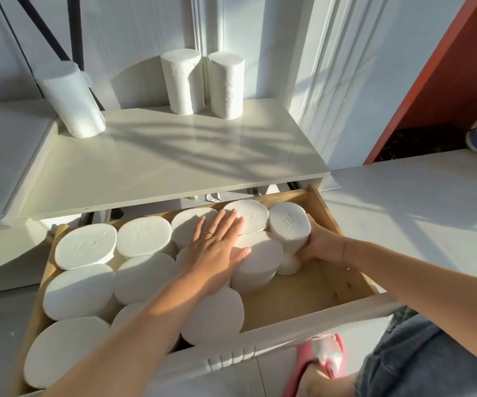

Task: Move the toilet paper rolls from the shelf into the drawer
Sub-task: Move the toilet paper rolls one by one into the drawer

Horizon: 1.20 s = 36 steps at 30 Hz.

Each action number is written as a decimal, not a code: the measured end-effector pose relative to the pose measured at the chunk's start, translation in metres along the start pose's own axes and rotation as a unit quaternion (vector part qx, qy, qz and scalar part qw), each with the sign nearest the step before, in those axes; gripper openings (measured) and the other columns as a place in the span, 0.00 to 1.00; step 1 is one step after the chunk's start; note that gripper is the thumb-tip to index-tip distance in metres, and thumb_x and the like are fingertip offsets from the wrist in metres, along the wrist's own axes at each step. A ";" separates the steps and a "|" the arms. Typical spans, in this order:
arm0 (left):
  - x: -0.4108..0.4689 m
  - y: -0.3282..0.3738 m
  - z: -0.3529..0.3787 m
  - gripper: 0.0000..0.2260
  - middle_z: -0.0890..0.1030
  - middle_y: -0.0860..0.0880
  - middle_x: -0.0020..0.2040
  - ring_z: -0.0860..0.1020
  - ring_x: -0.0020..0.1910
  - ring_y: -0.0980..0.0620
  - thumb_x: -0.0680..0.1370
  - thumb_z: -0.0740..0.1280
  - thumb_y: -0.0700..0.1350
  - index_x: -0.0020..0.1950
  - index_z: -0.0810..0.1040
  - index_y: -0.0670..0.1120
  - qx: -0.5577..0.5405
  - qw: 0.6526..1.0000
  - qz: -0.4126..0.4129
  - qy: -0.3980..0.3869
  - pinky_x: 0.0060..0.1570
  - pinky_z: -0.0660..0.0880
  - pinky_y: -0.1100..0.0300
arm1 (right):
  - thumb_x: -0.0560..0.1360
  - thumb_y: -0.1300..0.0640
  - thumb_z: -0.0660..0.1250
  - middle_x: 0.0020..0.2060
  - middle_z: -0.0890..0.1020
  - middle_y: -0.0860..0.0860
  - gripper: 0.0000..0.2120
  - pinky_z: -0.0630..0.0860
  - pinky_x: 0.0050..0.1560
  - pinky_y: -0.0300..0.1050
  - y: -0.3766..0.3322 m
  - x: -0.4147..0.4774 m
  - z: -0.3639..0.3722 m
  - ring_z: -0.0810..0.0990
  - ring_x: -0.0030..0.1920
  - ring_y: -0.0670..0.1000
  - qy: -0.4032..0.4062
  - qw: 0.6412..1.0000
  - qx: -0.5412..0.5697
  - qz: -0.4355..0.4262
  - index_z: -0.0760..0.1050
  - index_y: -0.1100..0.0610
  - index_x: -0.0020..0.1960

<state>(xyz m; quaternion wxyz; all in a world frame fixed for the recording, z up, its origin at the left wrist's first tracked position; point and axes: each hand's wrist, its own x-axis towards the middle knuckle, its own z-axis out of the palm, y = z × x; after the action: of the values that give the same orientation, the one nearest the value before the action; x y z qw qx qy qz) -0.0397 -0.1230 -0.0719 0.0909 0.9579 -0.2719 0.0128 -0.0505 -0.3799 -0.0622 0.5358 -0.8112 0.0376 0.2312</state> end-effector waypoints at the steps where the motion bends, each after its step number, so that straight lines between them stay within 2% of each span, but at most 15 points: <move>1: 0.001 -0.001 0.001 0.28 0.43 0.55 0.77 0.39 0.75 0.57 0.78 0.46 0.63 0.76 0.45 0.54 0.007 1.000 0.000 0.002 0.68 0.28 0.55 | 0.59 0.71 0.76 0.67 0.70 0.55 0.54 0.69 0.70 0.58 -0.004 -0.001 -0.007 0.68 0.69 0.57 -0.023 1.000 0.006 0.013 0.51 0.48 0.76; 4: 0.005 -0.003 0.003 0.30 0.43 0.55 0.77 0.40 0.75 0.56 0.78 0.45 0.64 0.76 0.48 0.52 0.039 0.999 0.000 -0.009 0.68 0.29 0.54 | 0.63 0.59 0.79 0.69 0.70 0.52 0.48 0.68 0.71 0.56 -0.024 -0.004 -0.035 0.71 0.69 0.55 -0.101 0.993 0.044 0.050 0.56 0.42 0.75; 7: 0.002 -0.002 0.004 0.27 0.43 0.55 0.77 0.36 0.74 0.58 0.79 0.46 0.61 0.76 0.50 0.52 -0.005 1.000 0.003 0.000 0.69 0.29 0.54 | 0.71 0.45 0.72 0.73 0.65 0.48 0.38 0.65 0.72 0.56 -0.044 0.003 -0.048 0.64 0.73 0.53 -0.095 0.992 0.019 0.080 0.57 0.41 0.75; 9: -0.001 -0.003 0.002 0.27 0.43 0.55 0.77 0.36 0.74 0.58 0.79 0.45 0.61 0.76 0.48 0.53 -0.023 1.000 0.010 -0.008 0.70 0.30 0.53 | 0.75 0.44 0.67 0.73 0.66 0.46 0.27 0.67 0.69 0.52 -0.050 0.009 -0.043 0.64 0.73 0.51 -0.089 0.988 -0.067 0.102 0.63 0.42 0.72; 11: -0.002 -0.003 0.000 0.28 0.41 0.56 0.77 0.35 0.74 0.58 0.79 0.44 0.61 0.76 0.45 0.53 -0.024 1.000 0.007 -0.019 0.71 0.32 0.52 | 0.77 0.45 0.66 0.69 0.70 0.46 0.19 0.73 0.62 0.46 -0.050 0.012 -0.035 0.67 0.70 0.51 -0.080 0.979 -0.139 0.123 0.67 0.41 0.67; 13: -0.002 -0.003 -0.001 0.28 0.40 0.56 0.77 0.36 0.74 0.57 0.79 0.44 0.61 0.76 0.44 0.53 -0.020 0.999 0.002 -0.025 0.72 0.33 0.52 | 0.76 0.46 0.67 0.65 0.72 0.48 0.20 0.78 0.50 0.41 -0.051 0.008 -0.031 0.70 0.66 0.52 -0.064 0.971 -0.186 0.135 0.68 0.43 0.66; 15: -0.002 -0.001 -0.001 0.28 0.40 0.55 0.77 0.36 0.74 0.57 0.79 0.44 0.61 0.76 0.44 0.53 -0.011 1.000 0.000 -0.023 0.72 0.33 0.52 | 0.75 0.45 0.68 0.66 0.72 0.50 0.19 0.80 0.43 0.41 -0.049 -0.002 -0.033 0.71 0.65 0.54 -0.070 0.964 -0.205 0.154 0.69 0.45 0.64; 17: -0.003 0.000 -0.001 0.28 0.40 0.55 0.77 0.36 0.74 0.57 0.79 0.44 0.61 0.76 0.43 0.53 -0.004 1.000 0.003 -0.011 0.71 0.33 0.52 | 0.74 0.44 0.69 0.67 0.71 0.51 0.21 0.83 0.49 0.46 -0.045 -0.015 -0.034 0.75 0.64 0.56 -0.099 0.956 -0.208 0.180 0.70 0.47 0.65; 19: -0.003 -0.001 -0.002 0.28 0.42 0.55 0.78 0.37 0.75 0.56 0.79 0.44 0.61 0.76 0.44 0.53 -0.001 1.000 0.011 0.006 0.71 0.33 0.53 | 0.73 0.40 0.67 0.69 0.72 0.51 0.27 0.80 0.57 0.47 -0.038 -0.028 -0.032 0.81 0.58 0.55 -0.136 0.936 -0.257 0.200 0.68 0.47 0.69; 21: -0.004 0.000 -0.003 0.28 0.42 0.54 0.77 0.37 0.75 0.56 0.79 0.44 0.61 0.76 0.44 0.53 -0.005 1.000 0.015 0.006 0.71 0.32 0.53 | 0.73 0.37 0.65 0.67 0.74 0.50 0.30 0.78 0.56 0.43 -0.033 -0.040 -0.023 0.86 0.49 0.50 -0.157 0.922 -0.279 0.219 0.66 0.48 0.71; 23: -0.004 0.000 -0.003 0.28 0.41 0.55 0.77 0.36 0.74 0.57 0.79 0.44 0.62 0.76 0.42 0.54 -0.008 1.000 0.010 -0.002 0.71 0.32 0.52 | 0.74 0.37 0.64 0.59 0.80 0.51 0.30 0.80 0.51 0.41 -0.026 -0.048 -0.013 0.87 0.42 0.48 -0.147 0.931 -0.235 0.237 0.68 0.52 0.70; 25: -0.005 0.001 -0.004 0.28 0.40 0.55 0.77 0.36 0.74 0.56 0.79 0.44 0.62 0.76 0.41 0.54 -0.002 1.000 0.005 -0.006 0.72 0.33 0.51 | 0.74 0.39 0.65 0.53 0.84 0.55 0.26 0.82 0.53 0.45 -0.022 -0.053 -0.001 0.86 0.40 0.51 -0.135 0.943 -0.176 0.247 0.73 0.56 0.65; 27: -0.005 0.002 -0.005 0.28 0.41 0.54 0.77 0.38 0.75 0.55 0.79 0.44 0.62 0.76 0.42 0.53 -0.001 1.000 0.004 -0.006 0.72 0.35 0.50 | 0.75 0.42 0.66 0.48 0.86 0.58 0.22 0.83 0.48 0.42 -0.022 -0.055 0.011 0.86 0.39 0.51 -0.138 0.953 -0.112 0.244 0.78 0.59 0.57; 31: -0.006 0.002 -0.007 0.28 0.42 0.53 0.77 0.39 0.75 0.55 0.79 0.44 0.61 0.76 0.43 0.53 0.006 1.000 0.007 -0.001 0.72 0.35 0.51 | 0.75 0.45 0.68 0.37 0.87 0.54 0.17 0.81 0.39 0.36 -0.024 -0.052 0.034 0.86 0.36 0.49 -0.128 0.964 -0.059 0.225 0.81 0.59 0.48; 36: -0.005 0.001 -0.003 0.28 0.43 0.54 0.77 0.39 0.75 0.55 0.79 0.44 0.61 0.76 0.43 0.53 -0.003 1.000 0.010 0.003 0.72 0.34 0.50 | 0.73 0.44 0.70 0.43 0.87 0.58 0.21 0.82 0.41 0.38 -0.026 -0.050 0.040 0.86 0.37 0.51 -0.113 0.968 -0.061 0.218 0.81 0.62 0.53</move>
<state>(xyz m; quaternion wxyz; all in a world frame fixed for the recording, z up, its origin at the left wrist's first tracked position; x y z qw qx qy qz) -0.0442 -0.1211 -0.0690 0.0949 0.9549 -0.2811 0.0158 -0.0998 -0.3429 -0.0318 0.4229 -0.7832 0.1384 0.4343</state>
